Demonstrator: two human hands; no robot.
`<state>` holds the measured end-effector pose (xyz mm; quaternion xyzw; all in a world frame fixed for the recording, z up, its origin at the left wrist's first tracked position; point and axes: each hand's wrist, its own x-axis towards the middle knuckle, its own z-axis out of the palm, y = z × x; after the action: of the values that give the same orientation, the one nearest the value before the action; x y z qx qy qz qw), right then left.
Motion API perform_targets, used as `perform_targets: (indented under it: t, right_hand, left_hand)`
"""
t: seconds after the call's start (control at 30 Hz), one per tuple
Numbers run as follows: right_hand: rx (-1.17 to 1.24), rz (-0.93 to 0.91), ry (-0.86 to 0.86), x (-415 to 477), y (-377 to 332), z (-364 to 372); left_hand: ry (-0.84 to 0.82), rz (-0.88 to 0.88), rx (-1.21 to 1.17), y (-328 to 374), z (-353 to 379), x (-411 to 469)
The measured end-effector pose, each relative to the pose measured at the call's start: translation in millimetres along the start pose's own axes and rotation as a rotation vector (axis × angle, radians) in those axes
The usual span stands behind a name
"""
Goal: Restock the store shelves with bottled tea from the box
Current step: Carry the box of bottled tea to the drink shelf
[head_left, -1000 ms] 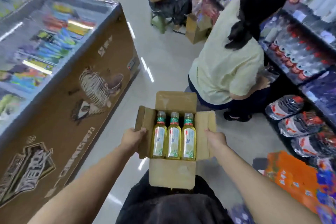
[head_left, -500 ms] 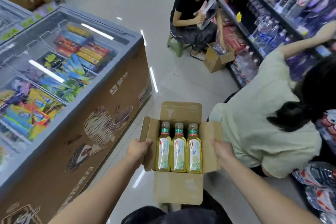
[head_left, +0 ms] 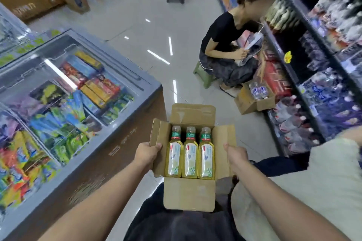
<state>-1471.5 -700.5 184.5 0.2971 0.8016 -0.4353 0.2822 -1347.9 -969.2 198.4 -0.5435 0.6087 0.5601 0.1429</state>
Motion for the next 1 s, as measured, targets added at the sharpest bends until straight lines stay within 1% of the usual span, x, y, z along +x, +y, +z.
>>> perform_targets:
  t: [0.13,0.2,0.3,0.37,0.43,0.5,0.63,0.83,1.0]
  right_hand:
    - [0.029,0.012,0.051,64,-94,22]
    - [0.026,0.059,0.074,110,-130,33]
    - [-0.002,0.069,0.098,151,-201,42]
    - [-0.013,0.065,0.097,161,-261,44]
    - [-0.033,0.03,0.095,188,-312,51]
    - [-0.086,-0.008,0.075,212,-367,60]
    - [-0.101,-0.063,0.041,274,-474,86]
    - [-0.093,-0.05,-0.047,367,-635,133]
    - [-0.137,-0.053,-0.136,434,-770,185]
  left_hand:
    - [0.0,0.02,-0.025,89,12,74]
    - [-0.023,0.035,-0.037,129,17,115]
    - [-0.009,0.056,-0.046,177,30,185]
    - [-0.016,0.04,-0.068,232,35,204]
    - [-0.005,0.044,-0.057,298,34,200]
    - [0.011,0.058,-0.049,353,34,214]
    - [0.023,0.073,-0.108,444,41,280]
    - [0.112,-0.003,-0.16,577,46,371]
    - [0.188,-0.011,-0.179,696,27,449]
